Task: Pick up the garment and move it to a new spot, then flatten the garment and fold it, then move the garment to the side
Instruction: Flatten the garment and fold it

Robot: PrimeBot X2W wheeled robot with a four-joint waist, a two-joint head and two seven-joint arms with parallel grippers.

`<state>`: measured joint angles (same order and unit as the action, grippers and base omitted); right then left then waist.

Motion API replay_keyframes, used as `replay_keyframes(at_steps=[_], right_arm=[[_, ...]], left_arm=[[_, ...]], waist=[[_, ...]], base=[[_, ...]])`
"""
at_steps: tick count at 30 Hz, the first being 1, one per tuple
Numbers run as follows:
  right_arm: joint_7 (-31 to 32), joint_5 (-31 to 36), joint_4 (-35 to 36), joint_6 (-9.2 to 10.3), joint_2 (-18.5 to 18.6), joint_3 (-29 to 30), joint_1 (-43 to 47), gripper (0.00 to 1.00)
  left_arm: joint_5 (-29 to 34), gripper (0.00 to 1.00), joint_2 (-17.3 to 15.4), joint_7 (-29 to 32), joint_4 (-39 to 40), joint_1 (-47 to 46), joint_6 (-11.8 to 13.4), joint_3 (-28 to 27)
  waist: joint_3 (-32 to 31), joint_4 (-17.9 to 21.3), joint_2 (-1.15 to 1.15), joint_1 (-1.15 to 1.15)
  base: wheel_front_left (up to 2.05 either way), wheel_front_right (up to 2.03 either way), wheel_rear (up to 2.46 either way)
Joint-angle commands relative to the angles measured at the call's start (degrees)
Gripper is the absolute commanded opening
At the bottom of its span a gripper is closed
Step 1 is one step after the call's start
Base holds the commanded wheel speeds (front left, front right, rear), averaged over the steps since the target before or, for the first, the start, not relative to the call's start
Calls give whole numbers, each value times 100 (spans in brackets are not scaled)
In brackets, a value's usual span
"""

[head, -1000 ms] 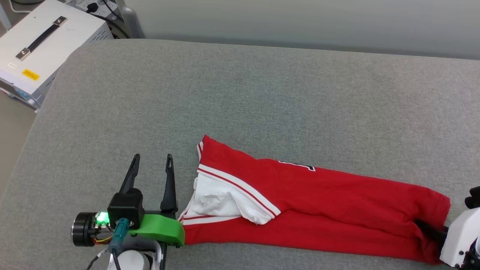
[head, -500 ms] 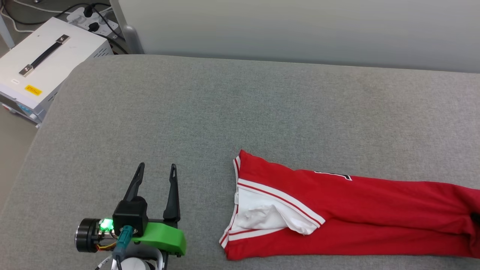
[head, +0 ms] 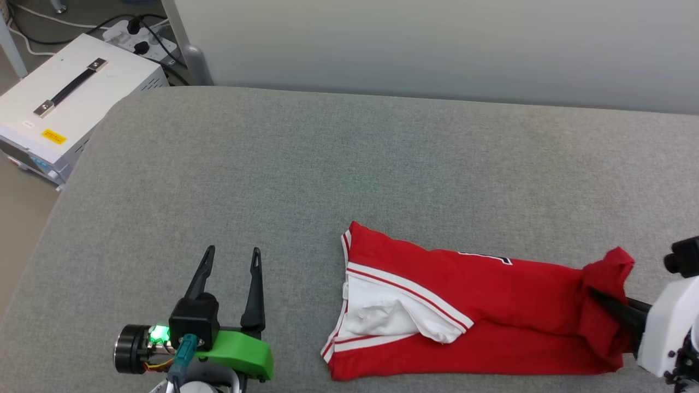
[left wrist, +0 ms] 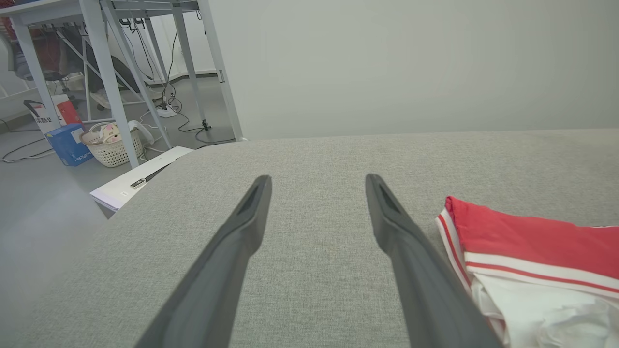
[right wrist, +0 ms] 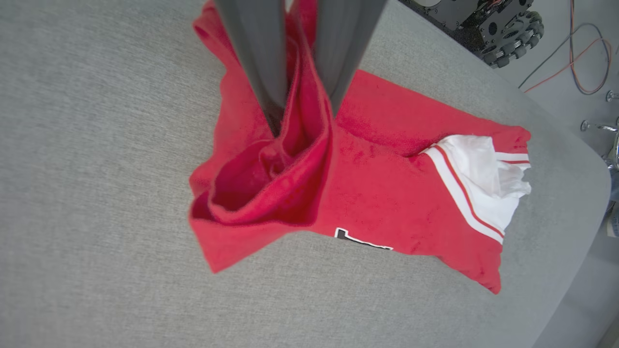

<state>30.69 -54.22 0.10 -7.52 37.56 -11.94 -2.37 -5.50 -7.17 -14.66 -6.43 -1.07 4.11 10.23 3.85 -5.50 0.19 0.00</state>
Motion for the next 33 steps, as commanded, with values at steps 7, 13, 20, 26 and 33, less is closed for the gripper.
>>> replay_keyframes(at_steps=[7, 13, 20, 26, 33], right_arm=[[401, 530, 631, 3, -371, -871, -818, 0], [359, 819, 442, 3, -725, -1908, -1740, 0], [120, 1052, -207, 3, -1182, -3128, -2720, 0], [-203, 1115, -1109, 3, -1537, -3857, -3195, 0], [-764, 1142, -2575, 3, -2012, -4417, -3347, 0]], left_arm=[[112, 100, 125, -34, -14, -60, -139, -59], [170, 100, 201, -34, -42, -225, -200, -64], [215, 100, 275, -34, -77, -387, -255, -46], [230, 100, 326, -34, -105, -477, -276, -30], [231, 100, 379, -34, -138, -585, -274, -1]], waist=[[214, -75, -19, 0], [400, -141, -19, 0], [604, -236, -19, 0], [750, -311, -19, 0], [886, -360, -19, 0]], base=[[0, 0, 0], [0, 0, 0], [0, 0, 0], [0, 0, 0], [0, 0, 0]])
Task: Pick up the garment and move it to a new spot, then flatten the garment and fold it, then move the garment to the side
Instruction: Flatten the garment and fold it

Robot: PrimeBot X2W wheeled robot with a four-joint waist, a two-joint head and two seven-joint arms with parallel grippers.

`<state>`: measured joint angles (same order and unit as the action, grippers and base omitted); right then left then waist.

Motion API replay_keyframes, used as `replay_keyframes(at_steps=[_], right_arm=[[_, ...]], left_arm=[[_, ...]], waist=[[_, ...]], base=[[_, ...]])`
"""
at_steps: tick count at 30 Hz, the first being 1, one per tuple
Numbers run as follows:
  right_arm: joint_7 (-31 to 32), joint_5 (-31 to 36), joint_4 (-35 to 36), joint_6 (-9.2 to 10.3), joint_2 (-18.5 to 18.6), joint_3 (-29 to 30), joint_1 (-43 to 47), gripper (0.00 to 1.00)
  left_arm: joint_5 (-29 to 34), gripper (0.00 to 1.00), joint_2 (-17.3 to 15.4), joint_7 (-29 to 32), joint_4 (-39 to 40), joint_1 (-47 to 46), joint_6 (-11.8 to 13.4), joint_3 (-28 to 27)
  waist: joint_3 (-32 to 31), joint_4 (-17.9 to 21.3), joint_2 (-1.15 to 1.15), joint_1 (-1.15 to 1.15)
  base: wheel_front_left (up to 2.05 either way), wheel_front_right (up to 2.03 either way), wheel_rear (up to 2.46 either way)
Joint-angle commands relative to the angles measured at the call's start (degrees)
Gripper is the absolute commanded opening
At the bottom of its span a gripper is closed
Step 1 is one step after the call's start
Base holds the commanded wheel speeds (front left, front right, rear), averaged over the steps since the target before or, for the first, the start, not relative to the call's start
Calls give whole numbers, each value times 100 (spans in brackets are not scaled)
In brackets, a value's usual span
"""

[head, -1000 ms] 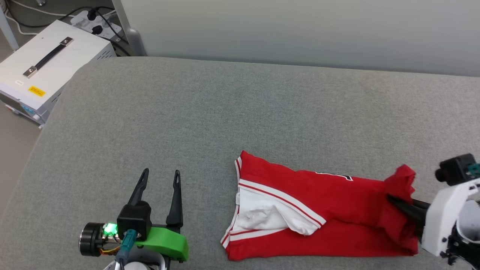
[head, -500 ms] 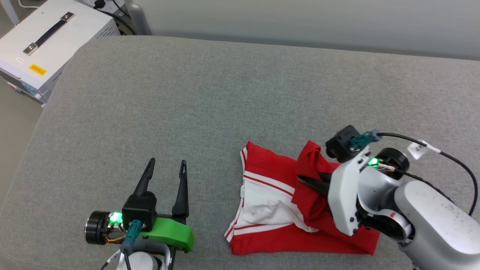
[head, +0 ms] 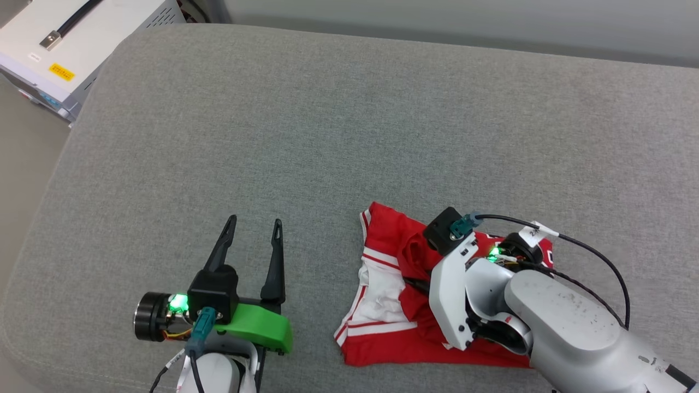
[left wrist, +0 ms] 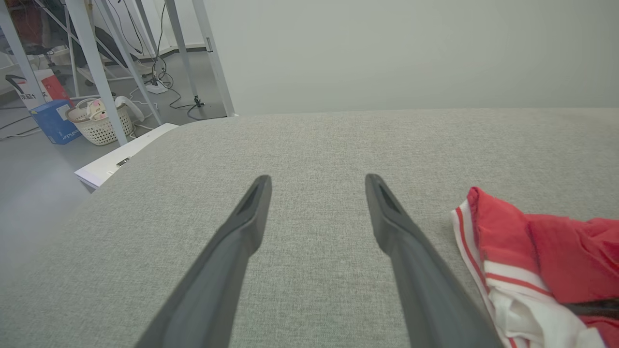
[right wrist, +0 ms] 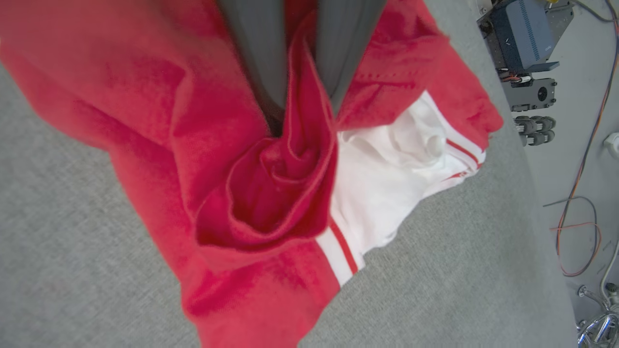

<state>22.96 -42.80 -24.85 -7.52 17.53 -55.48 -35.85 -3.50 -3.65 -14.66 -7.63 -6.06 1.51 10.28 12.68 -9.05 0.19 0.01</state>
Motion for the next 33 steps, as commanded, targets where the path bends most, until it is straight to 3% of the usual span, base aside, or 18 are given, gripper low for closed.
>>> replay_keyframes(at_steps=[1, 3, 4, 5, 6, 11, 12, 16, 26, 33], right_arm=[[-67, -64, -153, 3, -48, -100, 3, 0], [-260, -83, -219, 3, -53, -155, -43, 0], [-355, -85, -226, 3, -39, -169, -61, 15], [-477, -110, -202, 3, -18, -172, -70, 69], [-574, -130, -150, 3, 9, -173, -75, 100], [-1247, -38, 450, 3, 371, 68, -60, 100], [-1592, 136, 782, 3, 601, 473, 58, 100], [-2103, 682, 1053, 3, 806, 1377, 313, 100], [-3396, 2602, 1252, 3, 190, 4007, 1506, 100], [-3735, 3140, 1531, 3, -445, 5091, 2316, 100]], left_arm=[[28, 100, 33, -34, -29, -89, -14, 3], [26, 100, 39, -34, -51, -77, -23, 10], [27, 100, 41, -34, -64, -64, -26, 9], [29, 100, 43, -34, -81, -42, -26, 2], [32, 100, 44, -34, -93, -22, -27, -7], [65, 100, 34, -34, -103, 119, -30, -87], [82, 100, 17, -34, -79, 209, -33, -136], [102, 100, -7, -34, -38, 295, -51, -186], [124, 100, -17, -34, 78, 483, -69, -257], [114, 100, -16, -34, 180, 638, -86, -287]], waist=[[-6, -1, -19, -1], [-46, 20, -19, -1], [-73, 28, -19, -1], [-119, 46, -19, -1], [-157, 63, -19, -1], [-412, 198, -19, -1], [-547, 297, -19, -1], [-684, 422, -19, -1], [-976, 658, -19, -1], [-1148, 704, -19, -1]], base=[[0, 0, 0], [0, 0, 0], [0, 0, 0], [0, 0, 0], [0, 0, 0], [0, 0, 0], [0, 0, 0], [0, 0, 0], [0, 0, 0], [0, 0, 0]])
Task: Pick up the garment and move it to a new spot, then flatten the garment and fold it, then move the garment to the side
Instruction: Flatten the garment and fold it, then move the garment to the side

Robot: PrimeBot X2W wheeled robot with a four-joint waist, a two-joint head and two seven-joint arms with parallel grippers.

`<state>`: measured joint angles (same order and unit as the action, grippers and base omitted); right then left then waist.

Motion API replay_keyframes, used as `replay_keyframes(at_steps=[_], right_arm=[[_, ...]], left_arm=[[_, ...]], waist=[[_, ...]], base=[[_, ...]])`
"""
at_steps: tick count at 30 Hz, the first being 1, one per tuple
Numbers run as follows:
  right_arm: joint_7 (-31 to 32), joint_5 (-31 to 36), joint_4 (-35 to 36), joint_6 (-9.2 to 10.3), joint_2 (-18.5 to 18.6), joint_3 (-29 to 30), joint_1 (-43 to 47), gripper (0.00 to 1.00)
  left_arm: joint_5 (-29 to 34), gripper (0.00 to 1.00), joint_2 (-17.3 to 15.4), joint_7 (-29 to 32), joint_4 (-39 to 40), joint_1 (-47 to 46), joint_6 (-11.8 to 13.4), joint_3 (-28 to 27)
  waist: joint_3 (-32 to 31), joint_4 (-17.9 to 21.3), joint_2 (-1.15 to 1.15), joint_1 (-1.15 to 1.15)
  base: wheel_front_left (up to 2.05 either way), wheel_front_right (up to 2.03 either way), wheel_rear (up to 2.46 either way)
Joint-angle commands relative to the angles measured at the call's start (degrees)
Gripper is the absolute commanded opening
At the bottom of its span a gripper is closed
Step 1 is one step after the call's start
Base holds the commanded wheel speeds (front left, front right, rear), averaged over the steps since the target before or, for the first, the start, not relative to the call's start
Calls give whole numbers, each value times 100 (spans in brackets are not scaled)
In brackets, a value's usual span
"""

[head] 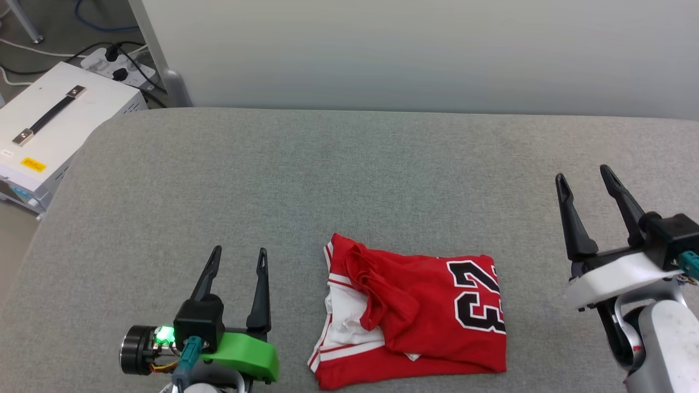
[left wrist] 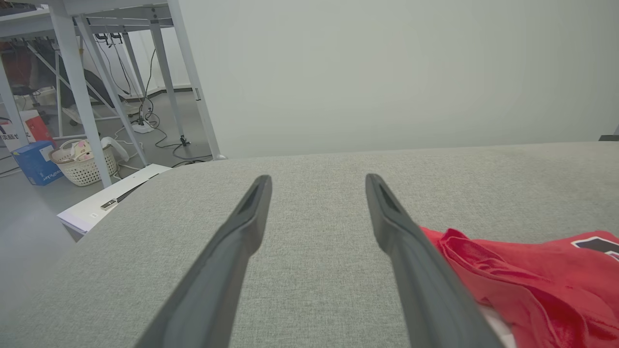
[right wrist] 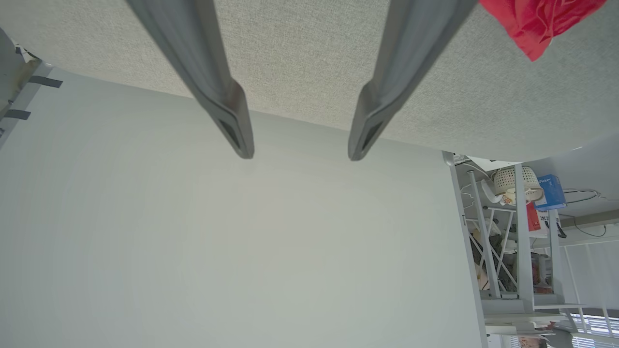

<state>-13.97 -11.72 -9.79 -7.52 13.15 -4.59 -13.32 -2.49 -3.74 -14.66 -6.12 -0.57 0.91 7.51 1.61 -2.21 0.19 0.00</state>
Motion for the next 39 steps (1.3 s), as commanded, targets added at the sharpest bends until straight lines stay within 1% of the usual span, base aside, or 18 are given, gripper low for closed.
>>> replay_keyframes(at_steps=[1, 7, 15, 21, 31, 39], right_arm=[[-62, 61, 84, 3, -92, 112, 189, 100], [-98, 23, 303, 3, -429, 449, 885, 100], [-102, 14, 626, 3, -692, 577, 1630, 100], [-102, 52, 780, 3, -816, 596, 2052, 100], [-102, 291, 840, 3, -889, 569, 2301, 100], [-103, 346, 930, 3, -843, 659, 2067, 100]], left_arm=[[5, 100, -6, -34, 52, 120, -19, -27], [-36, 100, 4, -34, 144, 294, 7, -82], [-69, 100, 12, -34, 125, 460, -4, -125], [-74, 100, 16, -34, 113, 547, 0, -159], [-58, 100, 21, -34, 65, 605, -22, -170], [-55, 100, 28, -34, 14, 564, -35, -170]], waist=[[-69, 28, -19, 0], [-183, 32, -19, 0], [-319, 12, -19, 0], [-358, -4, -19, 0], [-362, -41, -19, 0], [-317, -80, -19, 0]], base=[[0, 0, 0], [0, 0, 0], [0, 0, 0], [0, 0, 0], [0, 0, 0], [0, 0, 0]])
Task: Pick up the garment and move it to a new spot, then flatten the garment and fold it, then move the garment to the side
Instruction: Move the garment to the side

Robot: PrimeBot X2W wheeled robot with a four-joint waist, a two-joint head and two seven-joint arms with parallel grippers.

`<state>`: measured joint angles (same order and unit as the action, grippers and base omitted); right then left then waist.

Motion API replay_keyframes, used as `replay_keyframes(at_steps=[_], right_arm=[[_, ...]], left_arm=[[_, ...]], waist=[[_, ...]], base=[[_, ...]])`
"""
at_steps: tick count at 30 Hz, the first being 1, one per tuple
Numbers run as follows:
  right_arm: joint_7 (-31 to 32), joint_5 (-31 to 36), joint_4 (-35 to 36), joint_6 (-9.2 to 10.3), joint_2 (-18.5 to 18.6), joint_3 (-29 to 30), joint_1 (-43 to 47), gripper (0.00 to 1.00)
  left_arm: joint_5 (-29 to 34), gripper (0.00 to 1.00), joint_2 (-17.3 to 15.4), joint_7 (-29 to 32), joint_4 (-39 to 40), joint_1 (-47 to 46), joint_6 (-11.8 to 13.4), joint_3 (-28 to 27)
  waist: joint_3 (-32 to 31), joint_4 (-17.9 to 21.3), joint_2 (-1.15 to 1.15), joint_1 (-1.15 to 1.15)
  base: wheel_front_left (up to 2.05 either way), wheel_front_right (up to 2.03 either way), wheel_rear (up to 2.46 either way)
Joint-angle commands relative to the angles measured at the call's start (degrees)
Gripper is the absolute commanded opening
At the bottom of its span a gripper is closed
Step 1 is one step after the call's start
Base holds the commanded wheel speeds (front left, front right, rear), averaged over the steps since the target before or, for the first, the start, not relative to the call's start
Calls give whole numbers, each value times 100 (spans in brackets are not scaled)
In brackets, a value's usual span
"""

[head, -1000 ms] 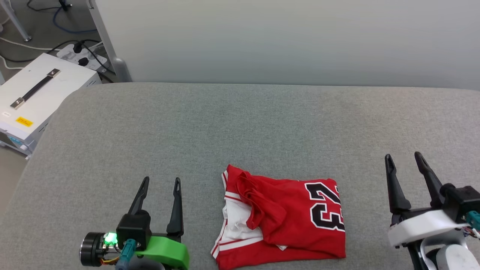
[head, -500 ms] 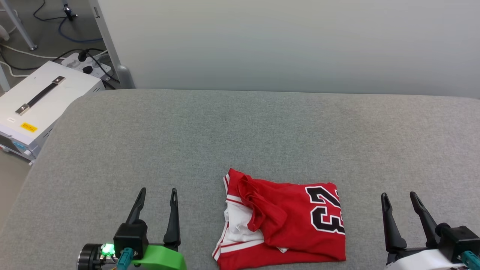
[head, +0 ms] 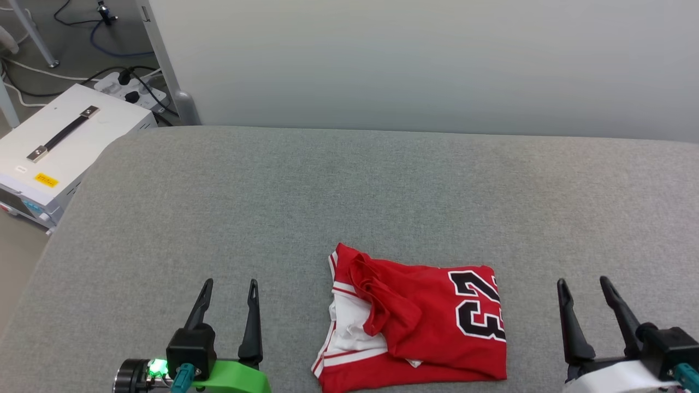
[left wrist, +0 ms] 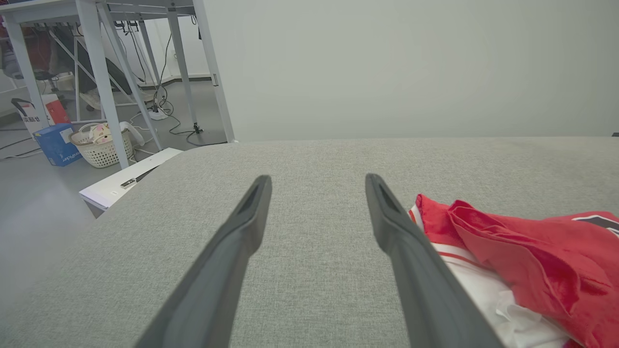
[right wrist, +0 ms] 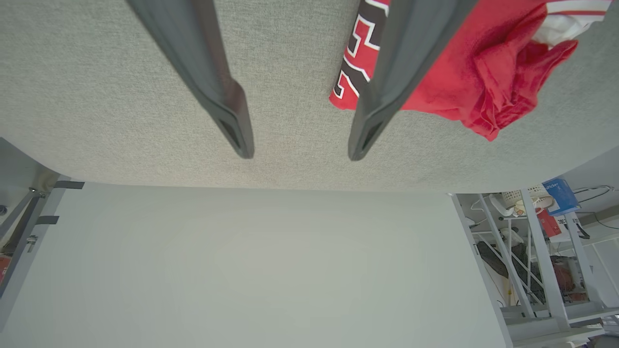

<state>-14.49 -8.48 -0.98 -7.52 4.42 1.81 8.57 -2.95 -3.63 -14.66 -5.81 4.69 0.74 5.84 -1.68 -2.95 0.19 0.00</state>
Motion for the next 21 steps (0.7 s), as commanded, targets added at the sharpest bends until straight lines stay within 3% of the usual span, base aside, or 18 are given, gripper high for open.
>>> replay_keyframes(at_steps=[1, 7, 12, 14, 15, 21], right_arm=[[-51, 15, 78, 3, 69, 40, -210, 100], [6, -16, 268, 3, 564, 64, -997, 100], [599, -170, 330, 3, 1219, -351, -1847, 100], [1069, -299, 313, 3, 1483, -661, -2126, 100], [1944, -722, 204, 3, 1925, -1212, -2488, 100], [3653, -1700, -12, 3, 2532, -2067, -2694, 100]], left_arm=[[-8, 100, 18, -34, -21, 23, -21, -2], [10, 100, 24, -34, -31, -112, -51, 34], [20, 100, 28, -34, -22, -249, -72, 54], [25, 100, 29, -34, -17, -293, -77, 60], [24, 100, 32, -34, -13, -361, -79, 59], [9, 100, 42, -34, -8, -475, -69, 86]], waist=[[29, -13, -19, 0], [173, -86, -19, 0], [344, -156, -19, 0], [405, -184, -19, 0], [508, -220, -19, 0], [692, -293, -19, 0]], base=[[0, 0, 0], [0, 0, 0], [0, 0, 0], [0, 0, 0], [0, 0, 0], [0, 0, 0]])
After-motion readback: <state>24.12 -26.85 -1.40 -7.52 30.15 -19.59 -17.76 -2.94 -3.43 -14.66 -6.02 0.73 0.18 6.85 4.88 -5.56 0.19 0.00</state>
